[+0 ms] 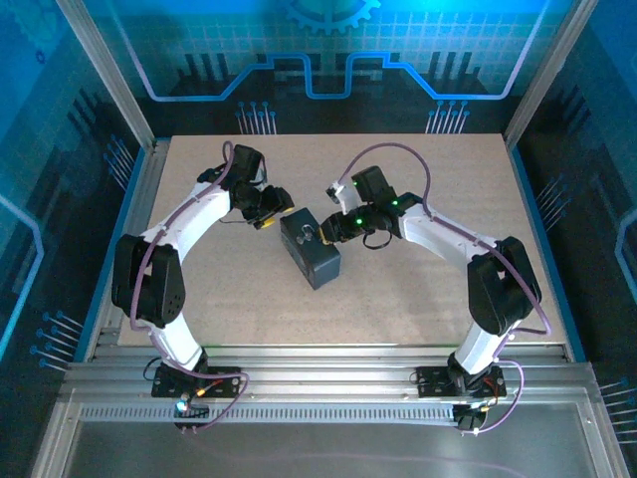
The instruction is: Unlock a padlock with a key
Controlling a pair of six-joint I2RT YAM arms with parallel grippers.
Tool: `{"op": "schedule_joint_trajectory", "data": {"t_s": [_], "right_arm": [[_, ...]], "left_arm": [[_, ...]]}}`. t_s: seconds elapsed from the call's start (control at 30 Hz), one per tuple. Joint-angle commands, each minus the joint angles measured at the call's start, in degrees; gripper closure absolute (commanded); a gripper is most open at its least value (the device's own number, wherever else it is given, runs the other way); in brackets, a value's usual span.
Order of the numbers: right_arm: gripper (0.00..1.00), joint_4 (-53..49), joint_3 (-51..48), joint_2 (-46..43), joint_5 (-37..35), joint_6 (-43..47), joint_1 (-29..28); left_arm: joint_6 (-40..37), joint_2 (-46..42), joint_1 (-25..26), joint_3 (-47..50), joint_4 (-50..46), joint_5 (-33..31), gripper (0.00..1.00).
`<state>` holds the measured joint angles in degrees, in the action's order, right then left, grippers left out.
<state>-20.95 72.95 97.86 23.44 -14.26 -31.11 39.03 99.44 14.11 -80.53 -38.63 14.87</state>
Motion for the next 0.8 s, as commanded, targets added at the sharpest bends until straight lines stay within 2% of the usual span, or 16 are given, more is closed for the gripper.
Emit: {"op": "schedule_joint_trajectory", "data": {"t_s": [0.0, 0.3, 0.6, 0.77], "right_arm": [[0.83, 1.4, -0.3, 0.8, 2.6, -1.5, 0.4], [0.88, 4.5, -0.4, 1.2, 3.2, -3.1, 0.4], [0.75, 4.5, -1.1, 0.5, 5.0, -1.7, 0.1], [0.72, 4.7, -1.1, 0.5, 5.0, -1.6, -0.8]], "left_arm": [[0.3, 0.2, 0.3, 0.4, 0.5, 1.6, 0.42], [-0.1, 0.4, 0.5, 0.6, 0.3, 1.9, 0.42], [0.0, 0.5, 0.4, 0.1, 0.0, 1.7, 0.42], [0.3, 0.7, 0.4, -0.2, 0.3, 1.9, 0.42]]}}
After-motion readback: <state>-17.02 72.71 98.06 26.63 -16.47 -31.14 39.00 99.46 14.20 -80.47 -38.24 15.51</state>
